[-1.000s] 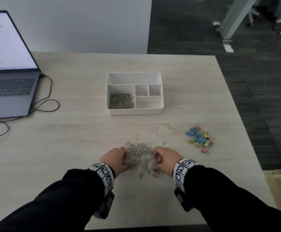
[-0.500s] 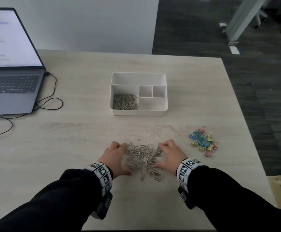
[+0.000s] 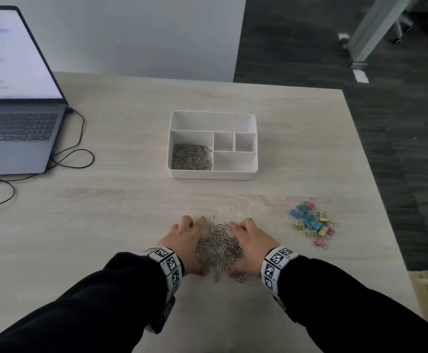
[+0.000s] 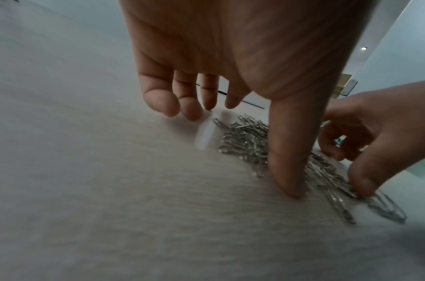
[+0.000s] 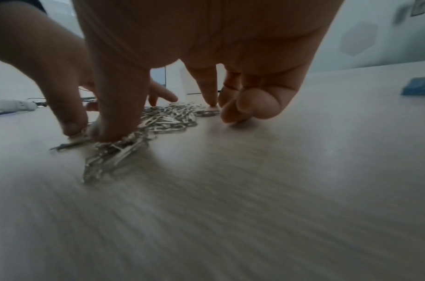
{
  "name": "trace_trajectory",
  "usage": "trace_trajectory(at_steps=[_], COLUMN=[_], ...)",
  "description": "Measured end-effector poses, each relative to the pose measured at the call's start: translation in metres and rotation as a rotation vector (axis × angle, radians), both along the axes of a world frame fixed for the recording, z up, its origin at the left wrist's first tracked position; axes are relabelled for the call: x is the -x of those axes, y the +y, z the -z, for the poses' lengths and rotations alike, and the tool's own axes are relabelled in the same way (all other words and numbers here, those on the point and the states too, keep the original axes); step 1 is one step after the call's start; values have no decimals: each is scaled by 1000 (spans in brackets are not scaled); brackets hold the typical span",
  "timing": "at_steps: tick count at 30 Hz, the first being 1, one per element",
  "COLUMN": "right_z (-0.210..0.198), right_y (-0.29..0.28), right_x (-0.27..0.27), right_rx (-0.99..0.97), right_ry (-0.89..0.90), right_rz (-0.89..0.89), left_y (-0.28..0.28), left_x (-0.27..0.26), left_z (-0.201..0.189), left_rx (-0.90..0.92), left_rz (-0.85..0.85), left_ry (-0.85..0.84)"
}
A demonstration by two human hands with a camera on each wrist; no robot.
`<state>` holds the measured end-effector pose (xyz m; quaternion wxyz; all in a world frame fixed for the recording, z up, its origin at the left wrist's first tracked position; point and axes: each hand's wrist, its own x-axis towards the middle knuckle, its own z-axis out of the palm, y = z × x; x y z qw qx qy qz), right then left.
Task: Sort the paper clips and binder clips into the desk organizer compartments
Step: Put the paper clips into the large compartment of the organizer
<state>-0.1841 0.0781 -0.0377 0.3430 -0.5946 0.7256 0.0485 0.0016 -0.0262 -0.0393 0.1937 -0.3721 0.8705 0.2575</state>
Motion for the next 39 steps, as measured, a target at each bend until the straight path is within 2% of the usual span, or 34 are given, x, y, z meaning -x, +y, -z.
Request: trace_trajectory(at_steps=[7,17,23,26,30,39], right_z=[7,13,12,9,-4,-55], right_y=[-20,-47,-66,-74,-92,-174], right_x=[-16,-14,-12,-11,-9,9], right_rx=[60,84,57,42,70,222], right_ry=[-103,-154,-290,-384,-515,-593], right_rz=[45,65,272,421,518,566], left_y=[-1,-24,-43,-56,-75,-154], left_x=[21,29,32,28,24,42], left_z=[12,9,8,1,-17,-62], left_rx=[-44,-102,-161,-215,-340,-241], left_rz=[39,-16,-66,-171,-340,-420], left_ry=[43,68,71,127,265,458])
